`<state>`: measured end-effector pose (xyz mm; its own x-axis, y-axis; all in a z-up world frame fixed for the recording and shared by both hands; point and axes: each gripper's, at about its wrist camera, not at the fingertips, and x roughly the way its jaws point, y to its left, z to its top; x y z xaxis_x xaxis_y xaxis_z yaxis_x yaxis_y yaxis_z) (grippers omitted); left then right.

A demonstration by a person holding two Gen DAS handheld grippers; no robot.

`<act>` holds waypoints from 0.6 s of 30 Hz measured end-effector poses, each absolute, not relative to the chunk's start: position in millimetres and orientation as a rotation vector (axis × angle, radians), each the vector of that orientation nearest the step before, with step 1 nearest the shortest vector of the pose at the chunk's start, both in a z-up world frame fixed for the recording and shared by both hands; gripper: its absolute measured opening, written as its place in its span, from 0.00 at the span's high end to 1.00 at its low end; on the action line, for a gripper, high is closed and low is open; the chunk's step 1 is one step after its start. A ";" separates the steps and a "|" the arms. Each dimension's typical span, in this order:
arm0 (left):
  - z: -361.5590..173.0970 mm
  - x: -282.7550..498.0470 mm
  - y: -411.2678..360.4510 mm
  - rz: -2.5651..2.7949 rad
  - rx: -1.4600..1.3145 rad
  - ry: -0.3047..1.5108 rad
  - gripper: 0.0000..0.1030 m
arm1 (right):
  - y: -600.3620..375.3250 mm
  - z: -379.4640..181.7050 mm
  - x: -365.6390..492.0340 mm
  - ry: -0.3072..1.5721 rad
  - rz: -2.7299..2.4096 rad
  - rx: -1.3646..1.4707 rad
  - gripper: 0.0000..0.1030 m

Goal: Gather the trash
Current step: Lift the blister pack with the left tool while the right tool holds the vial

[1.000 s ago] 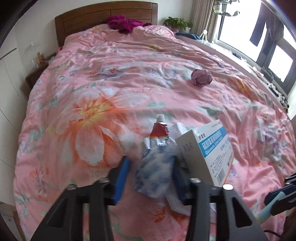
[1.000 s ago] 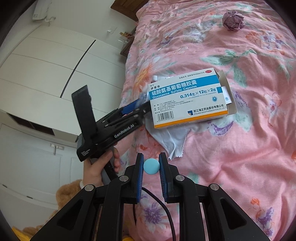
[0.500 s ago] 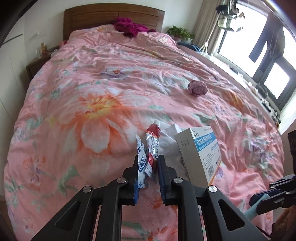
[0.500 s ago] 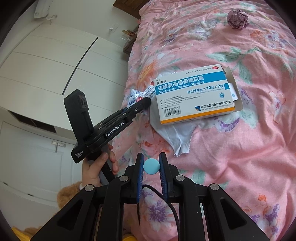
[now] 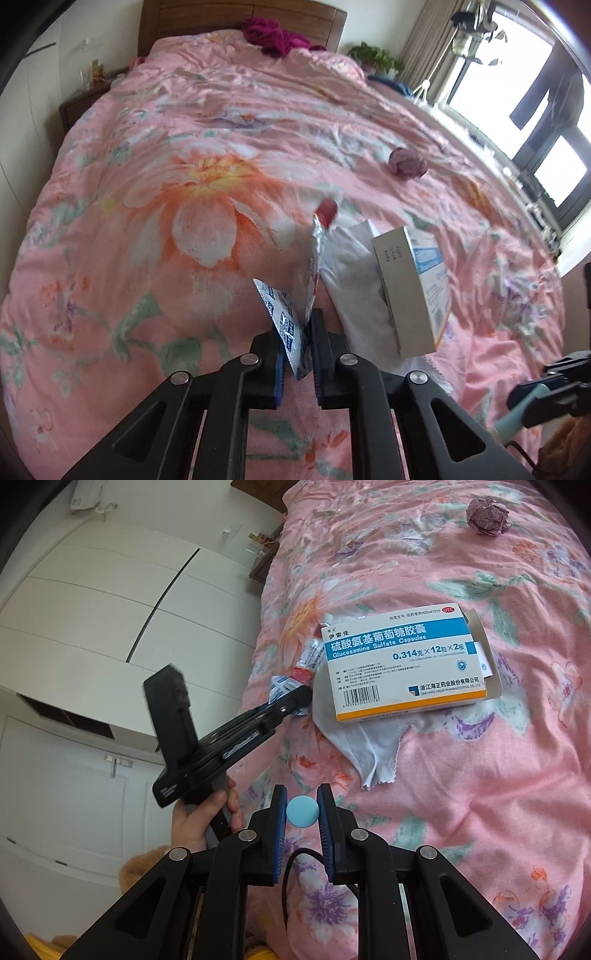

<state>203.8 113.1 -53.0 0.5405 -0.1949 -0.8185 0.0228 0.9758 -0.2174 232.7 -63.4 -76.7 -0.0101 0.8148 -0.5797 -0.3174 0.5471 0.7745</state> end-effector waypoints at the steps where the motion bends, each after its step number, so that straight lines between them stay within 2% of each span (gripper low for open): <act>1: -51.3 203.4 109.0 -0.116 -0.158 0.988 0.91 | -64.0 -76.3 232.3 1.288 0.952 0.493 0.83; 18: -54.9 167.3 127.9 -0.146 -0.234 0.994 0.92 | -53.7 -72.9 226.7 1.292 0.982 0.473 0.83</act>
